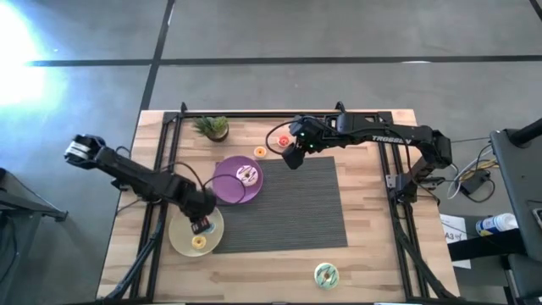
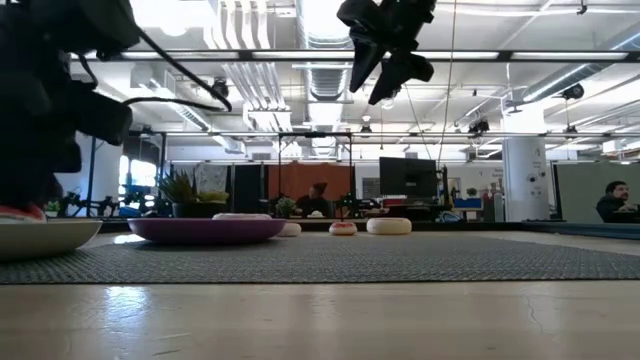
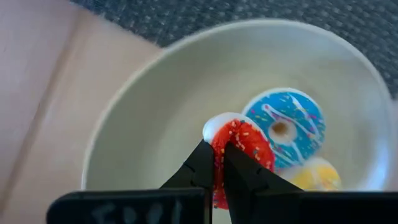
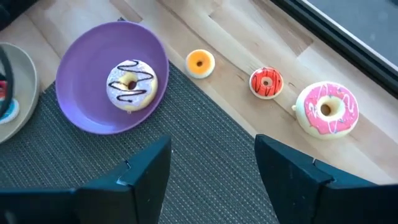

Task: Pick & Place donuts
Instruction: Put the left small red donut on the gray plate, then put the small white donut on the gray plate

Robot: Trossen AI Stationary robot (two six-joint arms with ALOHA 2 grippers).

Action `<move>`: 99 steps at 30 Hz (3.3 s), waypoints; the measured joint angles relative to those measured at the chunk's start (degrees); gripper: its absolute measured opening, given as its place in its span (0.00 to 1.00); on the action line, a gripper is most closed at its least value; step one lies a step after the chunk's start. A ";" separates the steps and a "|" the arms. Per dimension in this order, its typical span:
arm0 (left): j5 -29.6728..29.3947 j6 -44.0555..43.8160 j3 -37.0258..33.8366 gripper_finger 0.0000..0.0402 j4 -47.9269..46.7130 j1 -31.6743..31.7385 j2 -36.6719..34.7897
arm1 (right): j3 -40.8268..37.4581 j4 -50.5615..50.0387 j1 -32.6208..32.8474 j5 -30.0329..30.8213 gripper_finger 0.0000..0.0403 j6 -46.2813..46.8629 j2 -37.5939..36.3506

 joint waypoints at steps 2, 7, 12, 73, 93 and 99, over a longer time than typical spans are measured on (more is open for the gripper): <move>-0.23 -0.79 -0.20 0.00 0.40 0.02 0.61 | -0.04 0.19 0.00 0.00 0.56 -0.34 0.00; -0.64 -0.99 0.77 0.00 1.13 0.02 1.36 | -0.33 0.21 0.00 -0.02 0.56 -0.66 0.00; -0.29 -2.43 2.59 0.00 1.35 0.02 0.04 | -0.70 0.17 0.00 -0.04 0.56 -0.66 0.00; 4.38 39.26 41.09 0.30 8.46 48.84 38.53 | -2.71 -7.94 0.22 3.19 0.56 1.20 -5.73; 8.91 42.28 44.15 0.28 7.40 50.38 46.39 | -7.00 -7.31 0.29 3.13 0.56 3.80 -5.64; 8.76 43.71 44.12 0.10 8.77 50.40 46.44 | -7.13 -6.81 0.29 3.13 0.56 3.90 -5.64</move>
